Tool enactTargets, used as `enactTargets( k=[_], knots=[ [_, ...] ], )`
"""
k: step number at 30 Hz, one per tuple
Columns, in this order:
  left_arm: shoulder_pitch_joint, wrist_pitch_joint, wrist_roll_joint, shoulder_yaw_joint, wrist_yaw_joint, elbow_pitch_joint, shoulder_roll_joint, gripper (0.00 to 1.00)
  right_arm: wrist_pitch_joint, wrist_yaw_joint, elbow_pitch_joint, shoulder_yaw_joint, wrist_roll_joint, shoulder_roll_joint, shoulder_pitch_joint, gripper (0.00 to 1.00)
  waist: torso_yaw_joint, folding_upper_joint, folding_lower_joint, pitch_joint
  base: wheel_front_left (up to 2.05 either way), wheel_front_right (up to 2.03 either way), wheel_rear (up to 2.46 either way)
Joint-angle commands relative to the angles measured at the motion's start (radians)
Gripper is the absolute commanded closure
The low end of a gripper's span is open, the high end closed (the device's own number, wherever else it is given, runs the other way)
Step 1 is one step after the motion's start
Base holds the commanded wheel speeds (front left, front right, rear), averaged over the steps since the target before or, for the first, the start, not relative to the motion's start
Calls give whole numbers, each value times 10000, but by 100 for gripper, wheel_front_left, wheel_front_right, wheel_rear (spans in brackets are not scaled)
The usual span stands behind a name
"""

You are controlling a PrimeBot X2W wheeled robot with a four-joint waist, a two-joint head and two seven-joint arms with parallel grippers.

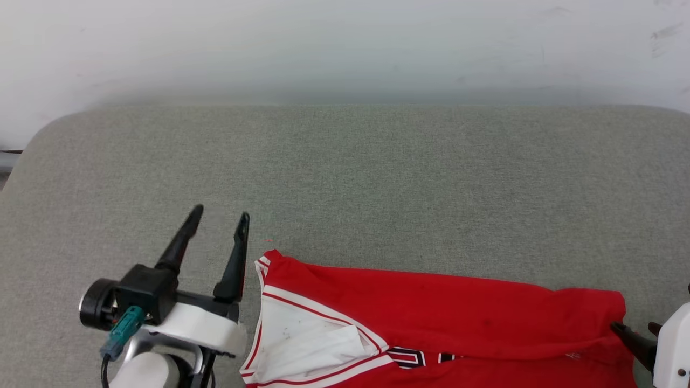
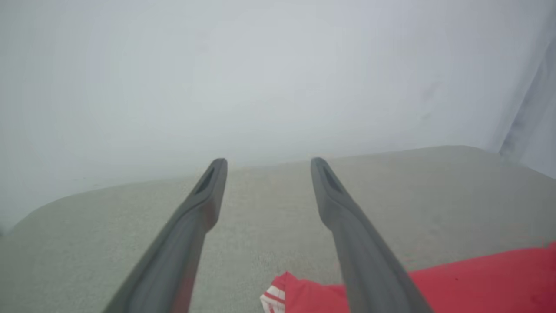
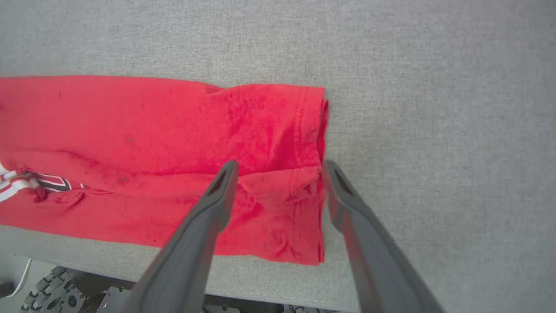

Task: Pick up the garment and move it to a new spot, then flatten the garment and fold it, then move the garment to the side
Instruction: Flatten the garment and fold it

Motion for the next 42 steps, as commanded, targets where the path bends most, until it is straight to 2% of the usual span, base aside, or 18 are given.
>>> enactTargets(
  k=[1,4,8,10,11,18,24,28,36,37,38,39,42],
  knots=[
    [-22,-61,625,497,-20,-390,-308,0,97,-9,91,-308,-358,280,-118,0,106,0,0,111,0,0,0],
    [406,-58,1620,1256,-286,-825,-828,0,145,-9,404,-871,-1041,781,-274,0,211,0,0,248,0,0,0],
    [832,-61,2651,2060,-850,-1071,-1455,0,19,-9,971,-1555,-1656,1315,-552,0,313,0,0,431,0,0,0],
    [998,-62,3018,2370,-1149,-1106,-1736,0,-44,-9,1254,-1757,-1788,1516,-715,0,350,0,0,519,0,0,0],
    [998,-62,3018,2370,-1149,-1106,-1736,0,-44,-9,1254,-1757,-1788,1516,-715,0,350,0,0,519,0,0,0],
    [1189,-63,3878,3131,-2165,-890,-2459,0,-226,-9,2297,-2145,-2086,1892,-979,0,491,0,0,761,0,0,0],
    [1155,-64,4211,3717,-2772,-782,-2962,0,-459,-7,3106,-1968,-2155,2125,-941,0,547,0,0,902,0,0,0],
    [1147,-64,4374,3972,-3056,-698,-3200,0,-660,10,3539,-1491,-1995,2315,-991,0,530,0,0,957,0,0,0],
    [1182,-65,4539,4234,-3318,-538,-3472,0,-1130,56,4166,-589,-1337,2385,-1071,0,480,0,0,870,0,0,0],
    [1183,-65,4547,4260,-3347,-534,-3490,0,-1217,56,4238,-562,-1321,2344,-1078,25,478,0,0,851,0,0,0],
    [1187,-65,4564,4286,-3371,-524,-3505,0,-1288,56,4311,-556,-1311,2270,-1086,80,477,0,0,834,0,0,0],
    [1192,-65,4579,4298,-3368,-509,-3517,0,-1357,55,4367,-503,-1349,2178,-1082,100,477,0,0,816,0,0,0],
    [1224,-65,4607,4352,-3412,-482,-3548,0,-1579,38,4524,-399,-1293,1951,-1040,100,470,0,0,748,0,0,0]
  ],
)
